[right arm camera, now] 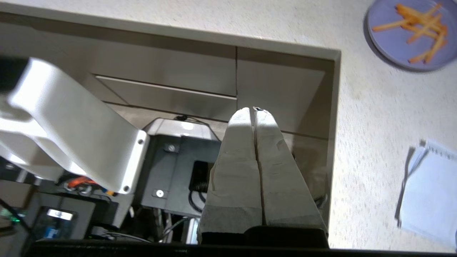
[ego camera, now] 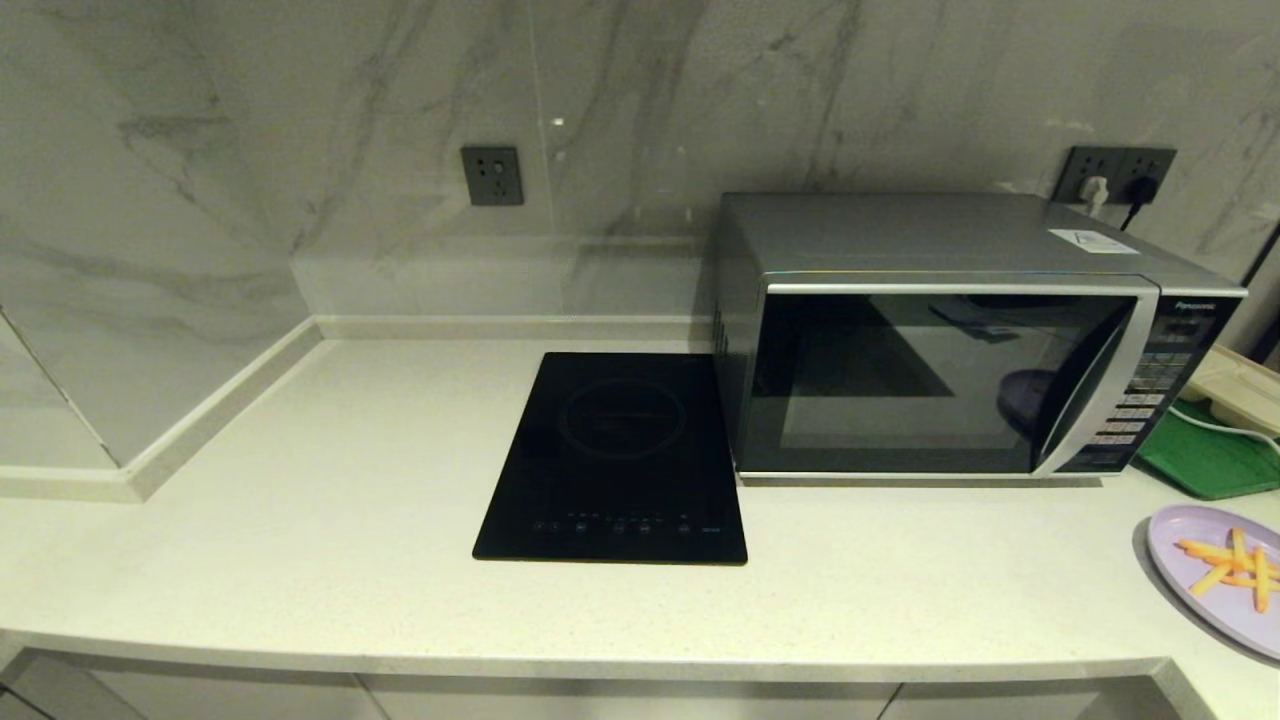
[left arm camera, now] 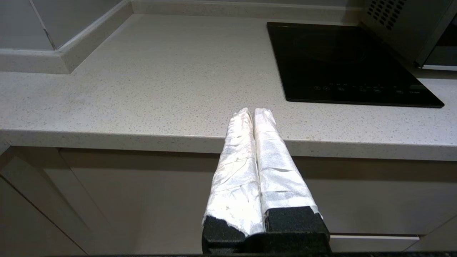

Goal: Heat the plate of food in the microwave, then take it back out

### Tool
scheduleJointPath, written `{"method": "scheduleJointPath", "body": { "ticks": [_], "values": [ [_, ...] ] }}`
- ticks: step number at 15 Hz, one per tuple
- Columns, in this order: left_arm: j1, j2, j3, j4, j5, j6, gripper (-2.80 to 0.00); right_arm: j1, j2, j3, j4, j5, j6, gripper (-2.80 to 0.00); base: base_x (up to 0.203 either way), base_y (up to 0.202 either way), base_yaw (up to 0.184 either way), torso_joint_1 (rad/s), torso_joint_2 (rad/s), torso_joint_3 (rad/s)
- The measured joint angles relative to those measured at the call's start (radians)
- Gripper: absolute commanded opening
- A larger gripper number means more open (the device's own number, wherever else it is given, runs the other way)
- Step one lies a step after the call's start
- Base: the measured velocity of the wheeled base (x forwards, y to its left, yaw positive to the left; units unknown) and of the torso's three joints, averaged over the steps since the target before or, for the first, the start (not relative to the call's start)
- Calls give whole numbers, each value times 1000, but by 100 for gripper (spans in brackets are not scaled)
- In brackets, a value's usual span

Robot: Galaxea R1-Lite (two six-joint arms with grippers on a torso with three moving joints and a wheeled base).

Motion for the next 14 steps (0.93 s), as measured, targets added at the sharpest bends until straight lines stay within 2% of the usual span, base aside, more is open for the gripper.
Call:
{"method": "scheduleJointPath", "body": {
  "ticks": [5,8,11,14],
  "values": [
    [0,0,0,0,0,0,-280,38,-347,245,28,-33,-6,-280,0,0,0,0,0,0],
    [0,0,0,0,0,0,-280,46,-482,440,-82,-68,16,-280,0,0,0,0,0,0],
    [0,0,0,0,0,0,-280,47,-531,682,-335,-84,94,-280,0,0,0,0,0,0],
    [0,0,0,0,0,0,-280,47,-544,994,-695,-95,133,-280,0,0,0,0,0,0]
  ]
}}
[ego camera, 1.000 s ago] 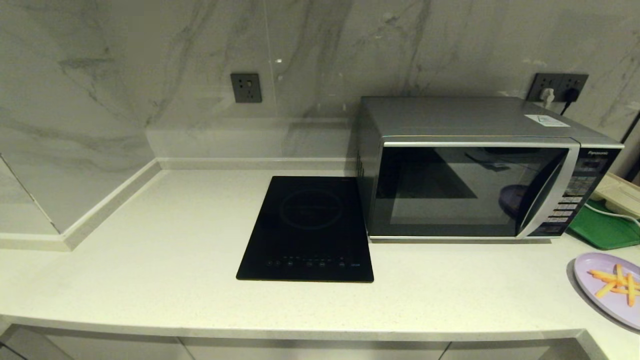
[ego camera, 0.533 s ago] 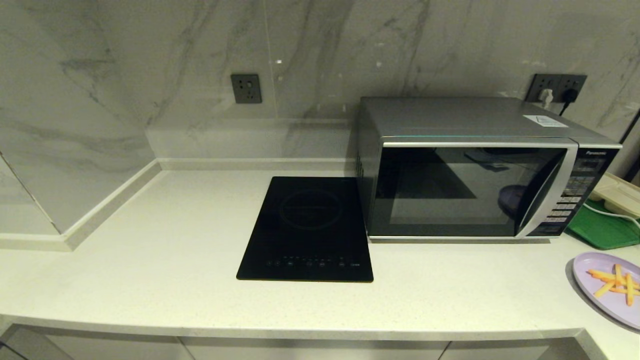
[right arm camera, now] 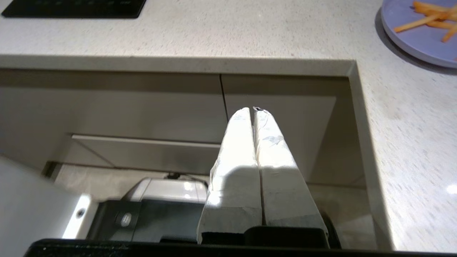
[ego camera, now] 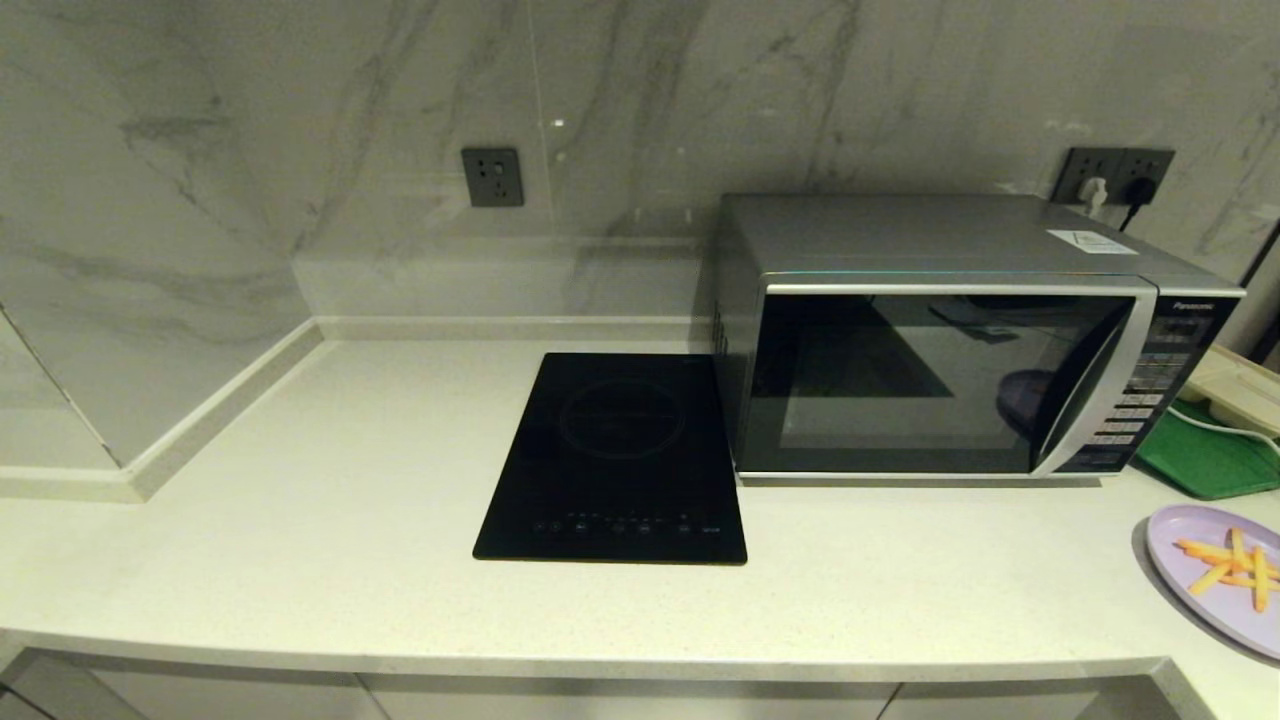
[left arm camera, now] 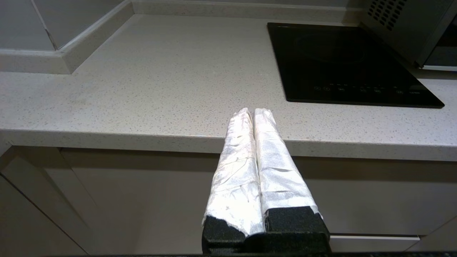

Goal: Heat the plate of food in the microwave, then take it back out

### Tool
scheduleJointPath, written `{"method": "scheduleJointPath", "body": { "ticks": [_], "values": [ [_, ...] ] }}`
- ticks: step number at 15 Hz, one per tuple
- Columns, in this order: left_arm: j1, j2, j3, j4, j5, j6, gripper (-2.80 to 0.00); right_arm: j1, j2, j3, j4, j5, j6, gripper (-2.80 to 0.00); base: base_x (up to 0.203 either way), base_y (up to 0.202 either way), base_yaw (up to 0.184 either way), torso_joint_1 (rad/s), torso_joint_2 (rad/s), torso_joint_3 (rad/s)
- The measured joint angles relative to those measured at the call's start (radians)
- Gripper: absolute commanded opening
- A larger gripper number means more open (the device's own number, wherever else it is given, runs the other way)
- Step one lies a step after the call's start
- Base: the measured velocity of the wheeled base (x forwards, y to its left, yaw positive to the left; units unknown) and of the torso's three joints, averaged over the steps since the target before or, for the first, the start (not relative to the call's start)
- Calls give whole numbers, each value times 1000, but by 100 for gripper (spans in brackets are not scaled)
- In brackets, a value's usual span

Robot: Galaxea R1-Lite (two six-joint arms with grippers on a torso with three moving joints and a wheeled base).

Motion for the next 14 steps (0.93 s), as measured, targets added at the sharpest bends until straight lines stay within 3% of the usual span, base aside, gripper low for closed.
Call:
{"method": "scheduleJointPath", "body": {
  "ticks": [4,7,10,14],
  "values": [
    [0,0,0,0,0,0,-280,0,-2,362,-519,-46,38,-280,0,0,0,0,0,0],
    [0,0,0,0,0,0,-280,0,-2,477,-785,-132,-22,-280,0,0,0,0,0,0],
    [0,0,0,0,0,0,-280,0,-2,494,-796,-108,-94,-280,0,0,0,0,0,0],
    [0,0,0,0,0,0,-280,0,-3,497,-795,-110,-82,-280,0,0,0,0,0,0]
  ]
}}
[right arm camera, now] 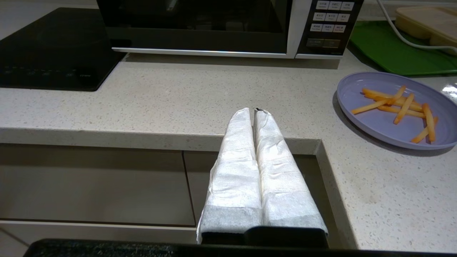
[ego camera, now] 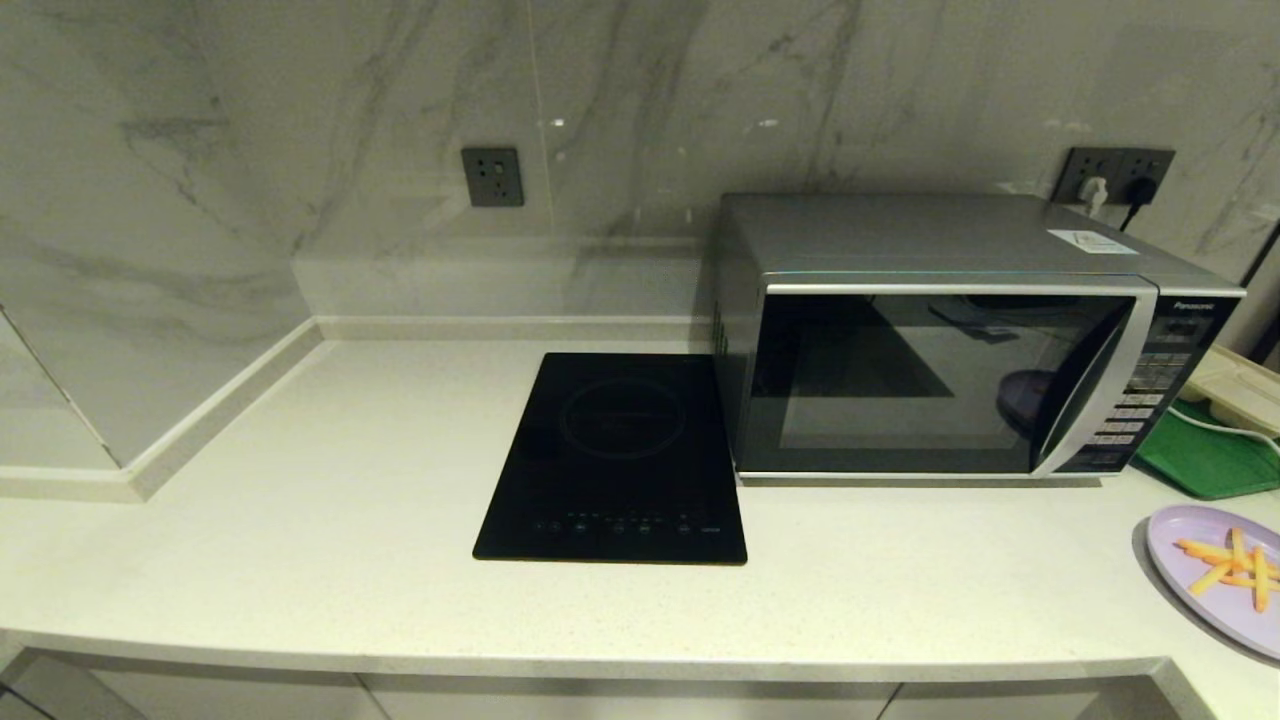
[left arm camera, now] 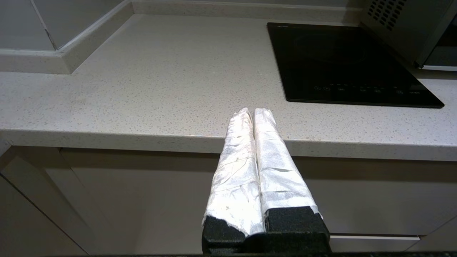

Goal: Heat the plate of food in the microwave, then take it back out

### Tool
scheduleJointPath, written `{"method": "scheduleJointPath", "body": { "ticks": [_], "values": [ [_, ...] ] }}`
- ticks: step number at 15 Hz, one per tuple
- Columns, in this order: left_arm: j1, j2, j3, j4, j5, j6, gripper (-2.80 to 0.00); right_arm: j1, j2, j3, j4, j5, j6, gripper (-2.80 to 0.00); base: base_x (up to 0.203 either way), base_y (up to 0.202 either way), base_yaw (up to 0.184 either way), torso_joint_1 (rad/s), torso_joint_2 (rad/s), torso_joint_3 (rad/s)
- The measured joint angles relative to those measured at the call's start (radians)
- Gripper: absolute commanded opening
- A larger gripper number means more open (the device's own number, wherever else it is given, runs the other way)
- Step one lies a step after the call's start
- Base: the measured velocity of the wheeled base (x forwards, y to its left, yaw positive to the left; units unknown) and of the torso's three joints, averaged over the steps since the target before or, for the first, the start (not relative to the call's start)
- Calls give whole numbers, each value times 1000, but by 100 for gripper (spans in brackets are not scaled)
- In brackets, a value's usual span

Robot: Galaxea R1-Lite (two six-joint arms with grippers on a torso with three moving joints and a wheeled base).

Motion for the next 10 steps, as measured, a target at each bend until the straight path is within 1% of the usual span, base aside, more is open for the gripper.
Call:
{"method": "scheduleJointPath", "body": {
  "ticks": [3,5,10],
  "values": [
    [0,0,0,0,0,0,-280,0,0,0,0,-4,6,-280,0,0,0,0,0,0],
    [0,0,0,0,0,0,-280,0,0,0,-2,-13,40,-280,0,0,0,0,0,0],
    [0,0,0,0,0,0,-280,0,0,0,-5,-21,65,-280,0,0,0,0,0,0]
  ]
}}
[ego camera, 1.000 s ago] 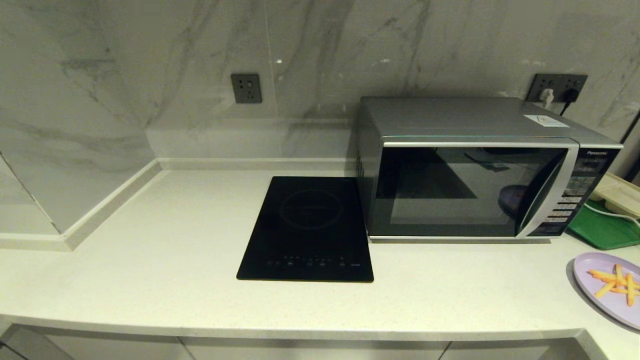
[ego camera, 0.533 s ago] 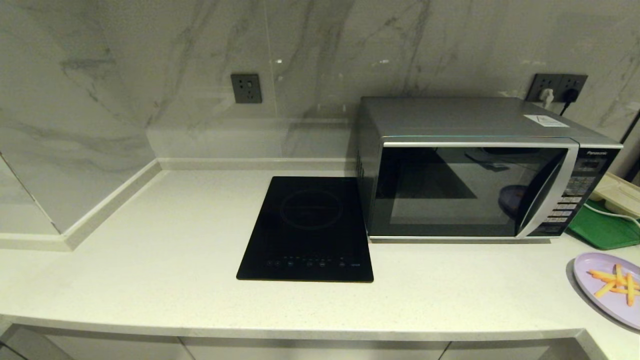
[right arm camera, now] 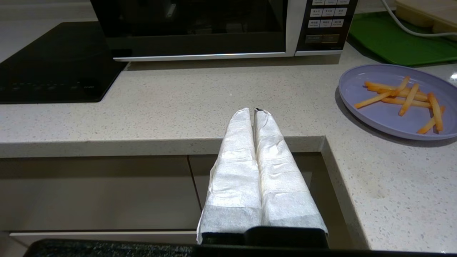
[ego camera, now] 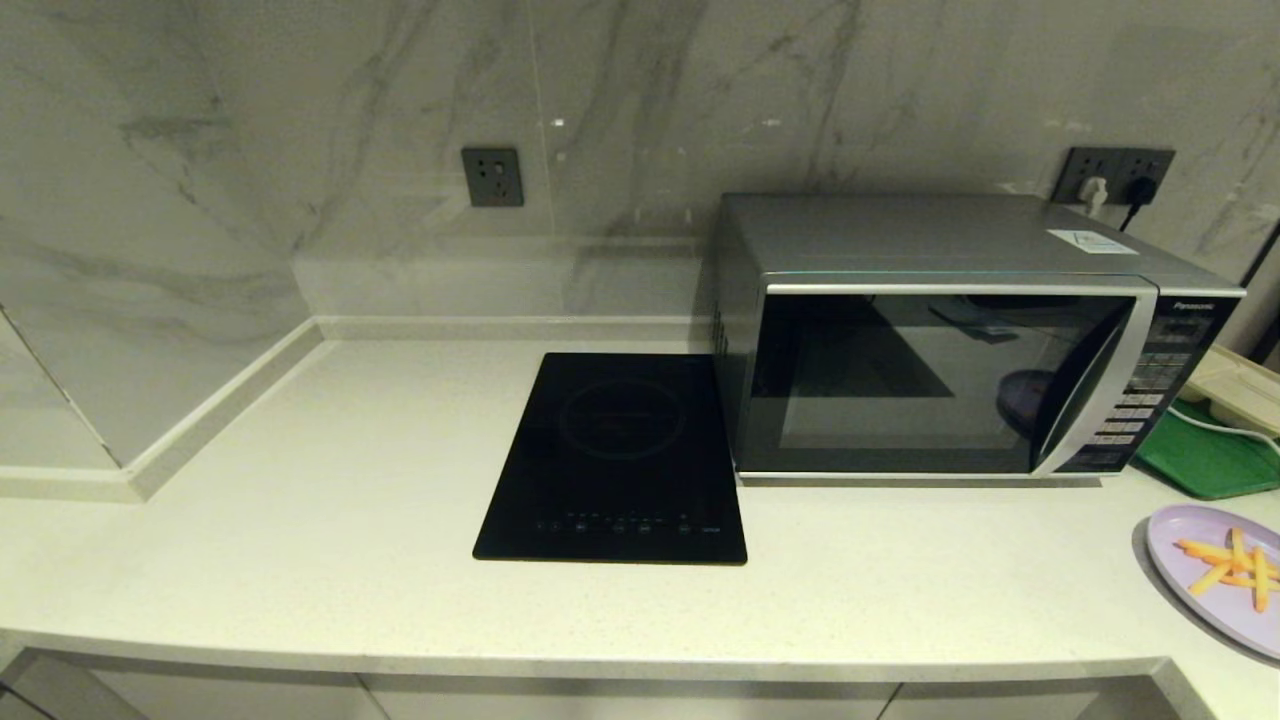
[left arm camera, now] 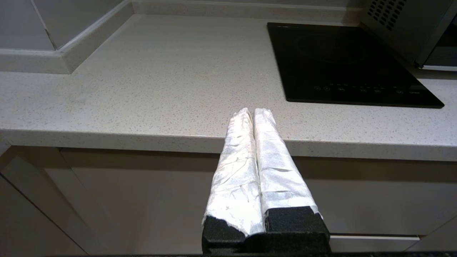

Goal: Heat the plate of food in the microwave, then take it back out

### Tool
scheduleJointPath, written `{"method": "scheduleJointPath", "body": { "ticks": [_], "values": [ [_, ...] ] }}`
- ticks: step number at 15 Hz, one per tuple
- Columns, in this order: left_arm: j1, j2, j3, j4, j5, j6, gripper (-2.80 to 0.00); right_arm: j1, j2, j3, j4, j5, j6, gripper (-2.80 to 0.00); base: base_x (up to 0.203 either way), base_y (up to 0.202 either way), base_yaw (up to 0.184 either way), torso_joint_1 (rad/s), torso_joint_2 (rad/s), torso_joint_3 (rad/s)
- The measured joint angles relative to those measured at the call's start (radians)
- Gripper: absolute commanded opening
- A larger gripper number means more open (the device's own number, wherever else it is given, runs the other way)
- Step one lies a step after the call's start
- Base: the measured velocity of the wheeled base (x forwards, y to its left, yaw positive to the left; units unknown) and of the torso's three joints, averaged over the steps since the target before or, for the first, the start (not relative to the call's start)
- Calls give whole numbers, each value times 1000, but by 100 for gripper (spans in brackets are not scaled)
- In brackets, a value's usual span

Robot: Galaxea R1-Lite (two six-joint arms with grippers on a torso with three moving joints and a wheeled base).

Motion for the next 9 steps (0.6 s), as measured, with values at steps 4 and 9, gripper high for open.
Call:
{"method": "scheduleJointPath", "body": {
  "ticks": [4,9],
  "values": [
    [0,0,0,0,0,0,-280,0,0,0,-2,-1,4,-280,0,0,0,0,0,0],
    [0,0,0,0,0,0,-280,0,0,0,-2,-1,10,-280,0,0,0,0,0,0]
  ]
}}
